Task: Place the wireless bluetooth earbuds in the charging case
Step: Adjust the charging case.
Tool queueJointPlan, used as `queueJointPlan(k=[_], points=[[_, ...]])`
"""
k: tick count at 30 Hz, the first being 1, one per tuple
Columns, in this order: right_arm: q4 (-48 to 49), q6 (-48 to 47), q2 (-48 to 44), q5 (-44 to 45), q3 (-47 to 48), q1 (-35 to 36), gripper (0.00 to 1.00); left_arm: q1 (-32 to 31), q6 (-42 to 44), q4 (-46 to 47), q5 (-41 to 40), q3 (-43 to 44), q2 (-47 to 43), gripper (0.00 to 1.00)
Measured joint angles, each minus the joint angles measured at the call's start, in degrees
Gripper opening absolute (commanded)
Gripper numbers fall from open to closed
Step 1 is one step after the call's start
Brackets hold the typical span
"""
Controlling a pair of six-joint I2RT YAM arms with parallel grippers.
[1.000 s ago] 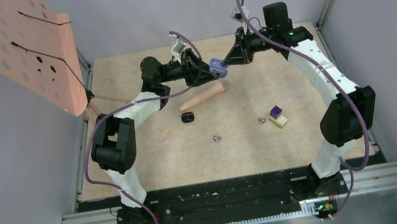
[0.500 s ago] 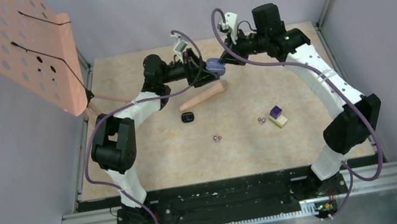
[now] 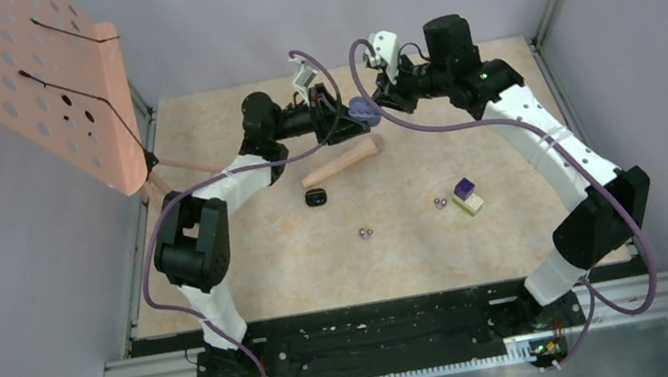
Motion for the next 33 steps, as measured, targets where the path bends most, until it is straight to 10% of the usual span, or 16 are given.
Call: queueJointPlan(k=[6,11,17,24,33], points=[[0.6,-0.5,-0.9,1.6,-0.9,0.7,0.03,0.0,-0.7,1.8,0.7,0.0,0.5,0.00],[0.3,1.2,-0.9,2.4,-0.9,0.9,0.51,0.0,-0.7,3.2,0.7,-0.1,0.9,0.00],[-5.3,9.1,-1.0,2.4,5.3,0.4,0.61,0.7,-0.9,5.3,0.9,-1.2,0.9,0.00],[-8.6,18.0,-5.1,-1.3,9.7,-3.1,0.52,1.6,-1.4,6.9,0.4,-1.2,0.9,0.00],[-10.7,18.5,-9.5,3.6,-19.9,-6.7,0.15,2.4,-1.2,4.8,-3.1,-5.1,0.0,0.00]])
